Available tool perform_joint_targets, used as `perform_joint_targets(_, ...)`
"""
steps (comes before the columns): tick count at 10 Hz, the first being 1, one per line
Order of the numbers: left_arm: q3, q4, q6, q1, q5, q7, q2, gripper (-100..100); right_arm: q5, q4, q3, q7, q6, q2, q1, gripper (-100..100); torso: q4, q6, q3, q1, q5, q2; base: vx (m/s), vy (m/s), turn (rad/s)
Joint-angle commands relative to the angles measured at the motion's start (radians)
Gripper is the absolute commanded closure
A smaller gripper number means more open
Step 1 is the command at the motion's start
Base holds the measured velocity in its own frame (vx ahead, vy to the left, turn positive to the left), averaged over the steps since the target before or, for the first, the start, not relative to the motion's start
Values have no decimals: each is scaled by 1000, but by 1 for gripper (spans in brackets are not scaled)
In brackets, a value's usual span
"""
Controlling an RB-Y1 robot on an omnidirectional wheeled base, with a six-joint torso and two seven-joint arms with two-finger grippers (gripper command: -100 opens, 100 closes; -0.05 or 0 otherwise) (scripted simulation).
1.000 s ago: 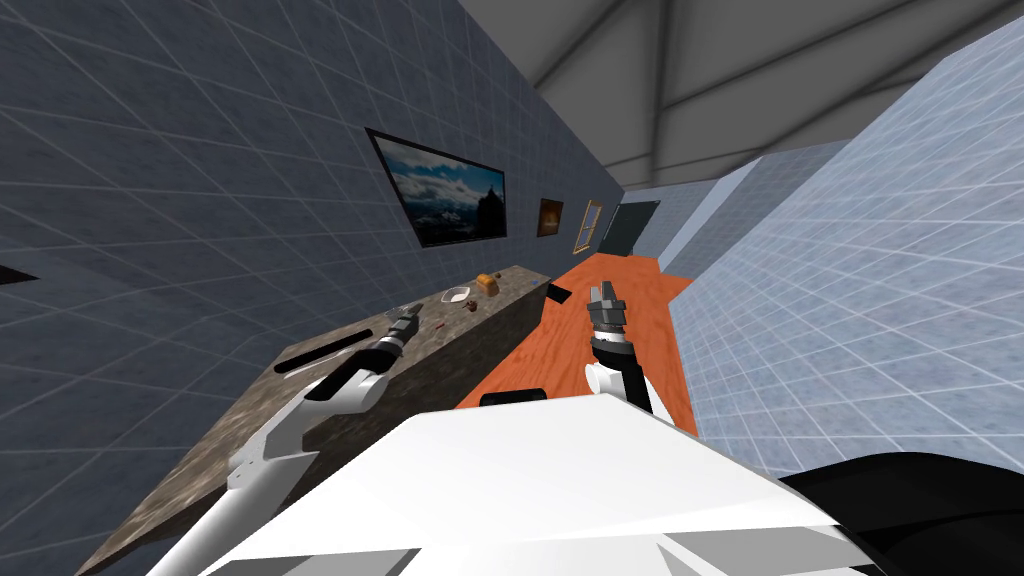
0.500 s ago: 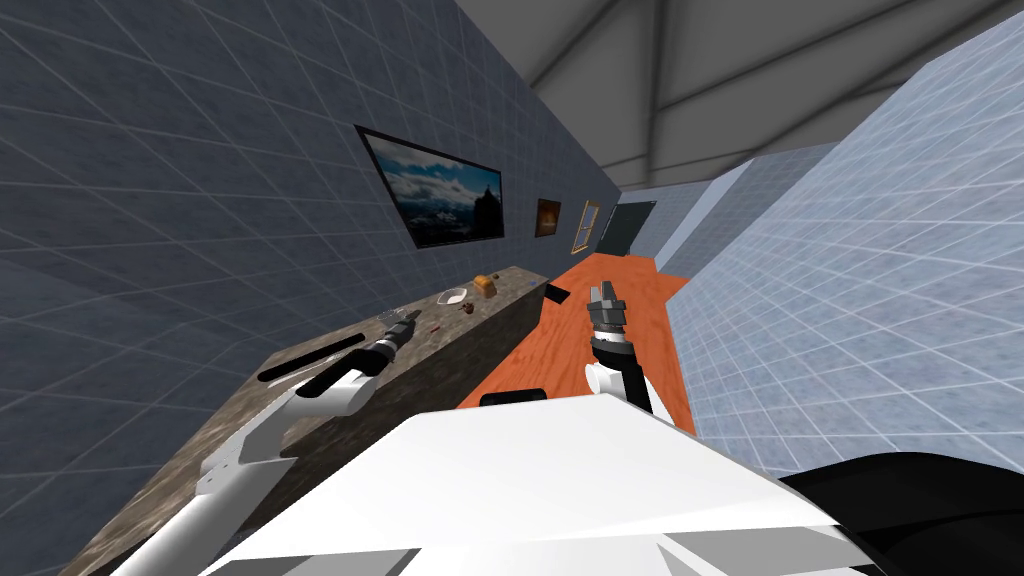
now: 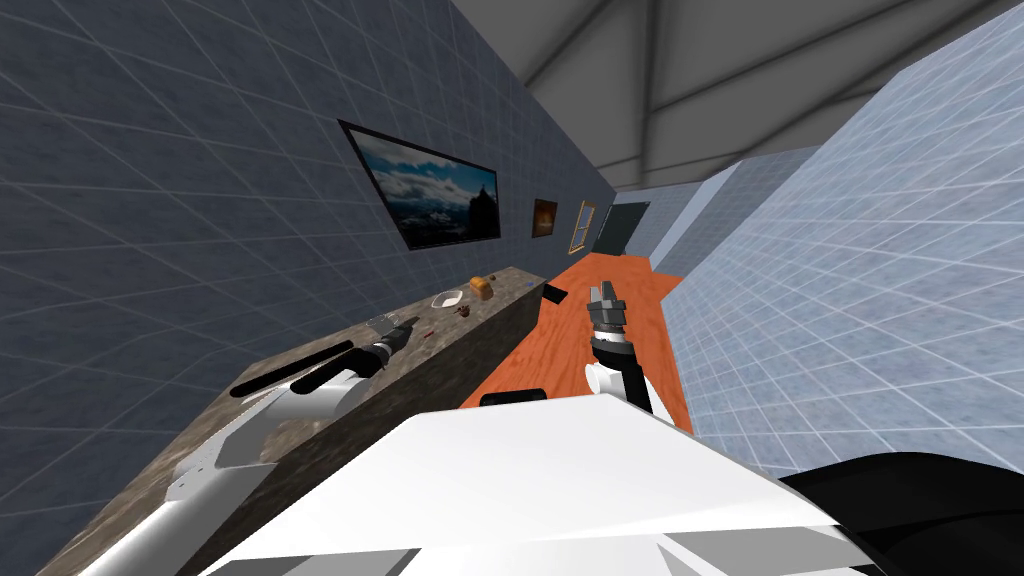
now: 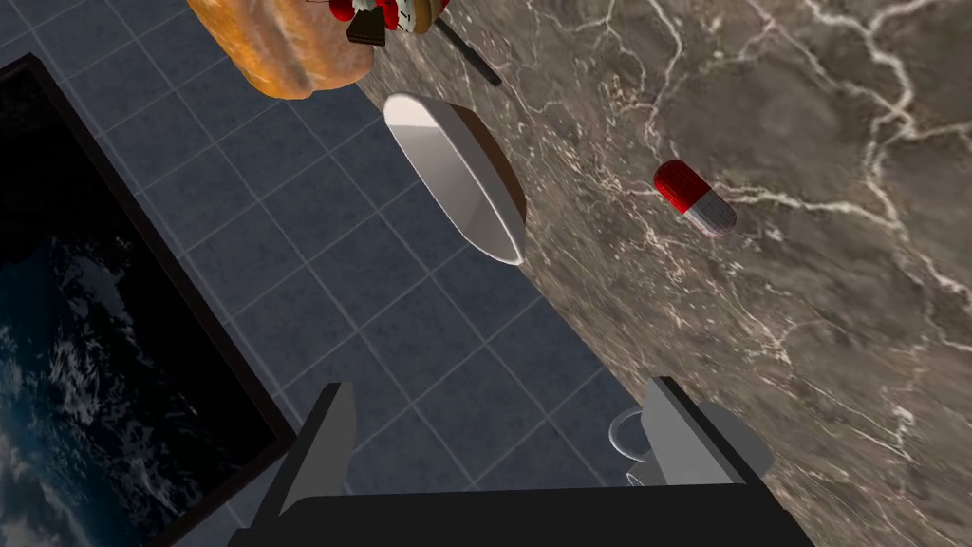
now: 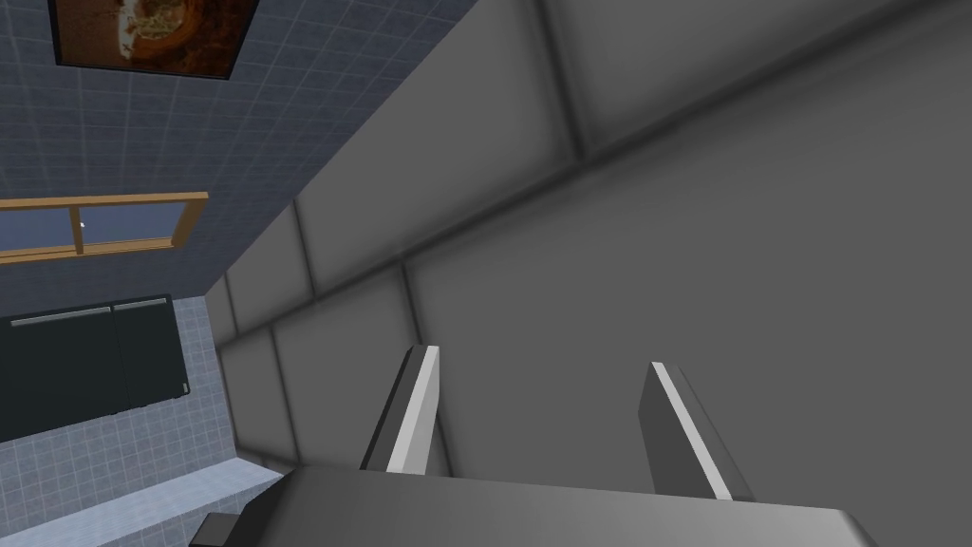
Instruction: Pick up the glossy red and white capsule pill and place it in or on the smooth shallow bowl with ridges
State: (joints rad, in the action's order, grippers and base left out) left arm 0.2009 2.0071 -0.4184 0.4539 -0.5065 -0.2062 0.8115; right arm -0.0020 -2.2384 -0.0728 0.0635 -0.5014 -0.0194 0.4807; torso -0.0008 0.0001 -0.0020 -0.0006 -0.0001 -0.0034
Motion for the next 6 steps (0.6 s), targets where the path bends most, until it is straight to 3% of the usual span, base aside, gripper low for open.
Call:
perform_joint_targets(1,-1,-11,-50,19,-23,-12,33,-100,0,0,0,0,0,0,0,0,0,0,0,0,0,0,53,-17,-90)
perform_joint_targets(2,0,-16,-78,36,-45,-21,63,-100,0,0,0,0,0,0,0,0,0,0,0,0,0,0,80,-10,-130)
perform_joint_targets(3,0,-16,-100,36,-45,-21,63,-100,0,0,0,0,0,0,0,0,0,0,-1,0,0,-2,67,-4,-37)
perform_joint_targets(6,0,-27,-170,75,-88,-37,121,-100,0,0,0,0,0,0,0,0,0,0,-1,0,0,-1,66,-16,-74)
